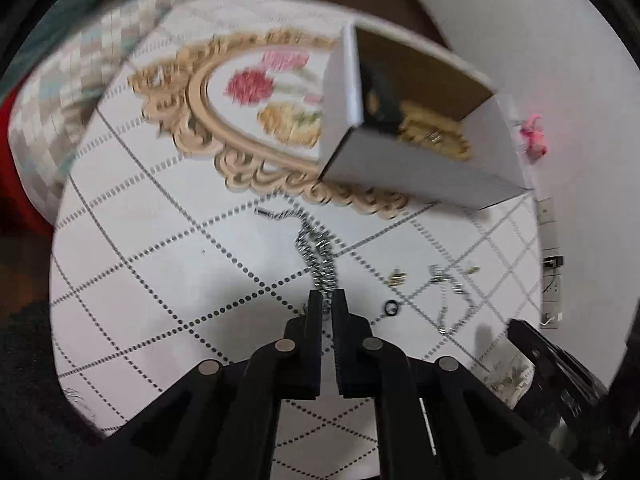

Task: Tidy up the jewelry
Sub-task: 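Carry the black ring and silver chain over the cardboard box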

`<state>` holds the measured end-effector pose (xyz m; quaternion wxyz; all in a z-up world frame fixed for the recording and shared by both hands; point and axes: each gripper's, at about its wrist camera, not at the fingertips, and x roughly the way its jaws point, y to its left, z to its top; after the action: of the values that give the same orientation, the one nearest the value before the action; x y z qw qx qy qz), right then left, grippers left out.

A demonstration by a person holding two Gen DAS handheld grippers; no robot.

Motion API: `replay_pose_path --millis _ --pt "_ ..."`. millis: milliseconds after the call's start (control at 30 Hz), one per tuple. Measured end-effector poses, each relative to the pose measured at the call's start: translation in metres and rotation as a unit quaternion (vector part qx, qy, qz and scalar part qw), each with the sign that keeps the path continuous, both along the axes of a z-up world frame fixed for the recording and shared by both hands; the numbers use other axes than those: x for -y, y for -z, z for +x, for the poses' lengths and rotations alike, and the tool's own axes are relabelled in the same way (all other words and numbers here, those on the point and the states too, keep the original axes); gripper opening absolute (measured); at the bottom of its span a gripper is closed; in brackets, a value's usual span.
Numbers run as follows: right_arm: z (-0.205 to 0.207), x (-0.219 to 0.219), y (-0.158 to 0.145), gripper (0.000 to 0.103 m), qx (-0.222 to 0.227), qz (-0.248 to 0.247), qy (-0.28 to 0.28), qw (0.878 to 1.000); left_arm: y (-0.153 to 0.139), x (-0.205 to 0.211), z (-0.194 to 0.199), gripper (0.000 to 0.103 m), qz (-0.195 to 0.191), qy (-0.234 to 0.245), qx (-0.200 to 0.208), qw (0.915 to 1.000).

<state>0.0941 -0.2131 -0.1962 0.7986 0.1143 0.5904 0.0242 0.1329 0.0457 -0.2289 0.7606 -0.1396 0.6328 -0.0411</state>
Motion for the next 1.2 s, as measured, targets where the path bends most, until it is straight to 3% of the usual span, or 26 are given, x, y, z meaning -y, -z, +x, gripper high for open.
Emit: replay_pose_path --millis 67,100,133,167,200,267,367,433,467,667,833,1033,1200 --pt "-0.001 -0.001 0.002 0.012 -0.002 -0.001 0.000 1.000 0.014 0.015 0.012 0.017 0.018 0.002 -0.020 0.9996" --pt "-0.001 -0.001 0.005 0.012 -0.005 -0.001 0.001 1.000 0.018 0.020 0.016 0.030 0.027 0.008 -0.023 0.9993" --pt "-0.001 0.000 0.007 0.012 -0.007 -0.002 0.002 1.000 0.017 0.027 0.021 0.035 0.033 0.016 -0.019 0.9992" --pt "-0.002 0.001 0.009 0.012 -0.011 -0.002 0.003 1.000 0.015 0.033 0.023 0.053 0.041 0.023 -0.008 0.9989" --pt "-0.003 0.002 0.011 0.012 -0.013 -0.003 0.004 1.000 0.016 0.038 0.026 0.061 0.054 0.027 -0.009 0.9981" --pt "-0.003 0.004 0.014 0.012 -0.016 -0.005 0.007 1.000 0.018 0.049 0.031 0.061 0.076 0.036 -0.004 0.9964" --pt "-0.003 0.008 0.017 0.012 -0.021 -0.005 0.013 1.000 0.017 0.060 0.034 0.059 0.112 0.047 0.021 0.9924" --pt "-0.002 0.012 0.017 0.012 -0.021 -0.007 0.016 1.000 0.014 0.065 0.034 0.029 0.132 0.054 0.037 0.9891" --pt "-0.002 0.013 0.016 0.012 -0.020 -0.007 0.017 1.000 0.012 0.065 0.035 0.007 0.128 0.057 0.044 0.9892" --pt "0.000 0.020 0.012 0.012 -0.016 -0.005 0.023 1.000 0.008 0.048 0.023 0.005 0.104 0.053 0.048 0.9920" --pt "-0.002 0.022 0.004 0.012 -0.006 0.001 0.021 1.000 -0.004 0.022 -0.013 0.004 0.072 0.039 0.054 0.9952" --pt "-0.002 0.017 -0.008 0.012 0.005 0.015 0.009 1.000 -0.046 0.000 -0.039 0.004 0.015 0.019 0.081 0.9964" --pt "0.004 0.010 -0.032 0.012 0.026 0.035 -0.003 0.999 -0.090 0.002 -0.031 0.004 -0.019 0.022 0.121 0.9922"
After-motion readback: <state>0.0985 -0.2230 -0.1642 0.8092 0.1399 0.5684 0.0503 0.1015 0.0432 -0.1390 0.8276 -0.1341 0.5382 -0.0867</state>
